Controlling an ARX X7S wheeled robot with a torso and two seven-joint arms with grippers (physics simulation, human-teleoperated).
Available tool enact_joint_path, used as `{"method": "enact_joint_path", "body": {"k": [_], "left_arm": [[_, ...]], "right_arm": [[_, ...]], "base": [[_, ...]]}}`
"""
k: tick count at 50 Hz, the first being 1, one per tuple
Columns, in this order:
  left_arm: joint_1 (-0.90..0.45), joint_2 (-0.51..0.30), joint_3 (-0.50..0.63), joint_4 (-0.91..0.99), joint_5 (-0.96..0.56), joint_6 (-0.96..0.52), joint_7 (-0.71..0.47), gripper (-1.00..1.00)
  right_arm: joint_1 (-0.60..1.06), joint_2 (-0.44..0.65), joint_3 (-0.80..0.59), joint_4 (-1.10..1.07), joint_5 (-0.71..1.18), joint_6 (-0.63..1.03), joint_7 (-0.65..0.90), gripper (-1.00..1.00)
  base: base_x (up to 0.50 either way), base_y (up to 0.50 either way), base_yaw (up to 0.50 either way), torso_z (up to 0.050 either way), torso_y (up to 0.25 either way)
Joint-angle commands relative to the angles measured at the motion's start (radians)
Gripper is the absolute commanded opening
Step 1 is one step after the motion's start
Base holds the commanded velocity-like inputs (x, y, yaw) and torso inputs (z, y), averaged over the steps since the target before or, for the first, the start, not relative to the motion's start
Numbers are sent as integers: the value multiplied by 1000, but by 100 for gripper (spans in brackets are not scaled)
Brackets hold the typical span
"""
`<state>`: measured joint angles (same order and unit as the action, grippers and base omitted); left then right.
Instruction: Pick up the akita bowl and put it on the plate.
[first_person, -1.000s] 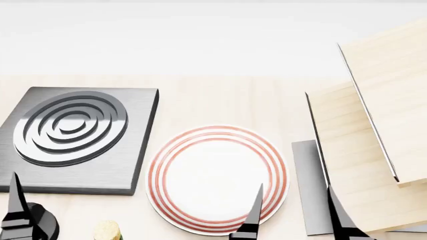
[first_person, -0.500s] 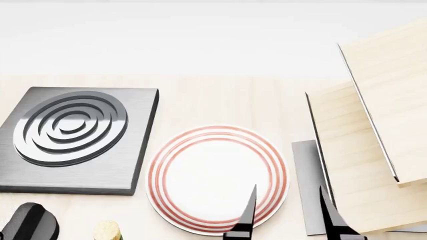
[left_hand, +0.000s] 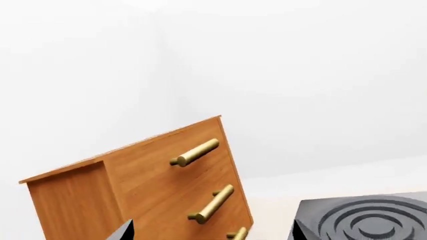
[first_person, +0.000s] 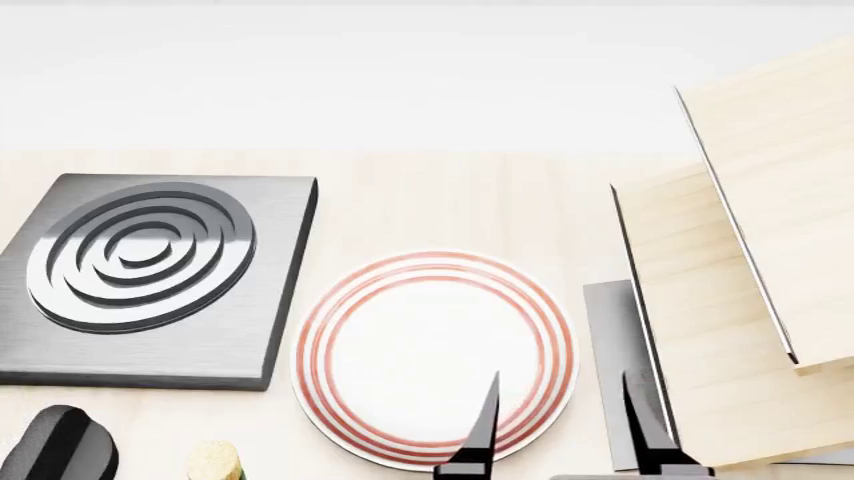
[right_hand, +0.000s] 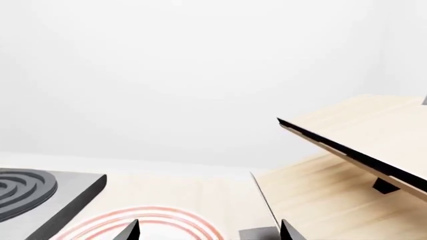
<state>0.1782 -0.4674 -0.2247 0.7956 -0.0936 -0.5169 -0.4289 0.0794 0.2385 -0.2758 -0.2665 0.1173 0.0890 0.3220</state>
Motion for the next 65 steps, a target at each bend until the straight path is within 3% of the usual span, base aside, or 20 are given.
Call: {"method": "enact_joint_path", "body": {"k": [1, 19, 65], "left_arm": [[31, -37, -59, 29, 21, -51, -10, 100], [83, -42, -279, 46, -132, -98, 76, 100], [57, -90, -244, -2, -214, -210, 136, 100]], "right_arm": [[5, 2, -11, 11, -1, -3, 2, 100], [10, 6, -30, 16, -8, -4, 11, 100], [15, 19, -58, 40, -3, -20, 26, 100]], "base": [[0, 0, 0, 0, 0], [0, 0, 0, 0, 0], [0, 0, 0, 0, 0]]}}
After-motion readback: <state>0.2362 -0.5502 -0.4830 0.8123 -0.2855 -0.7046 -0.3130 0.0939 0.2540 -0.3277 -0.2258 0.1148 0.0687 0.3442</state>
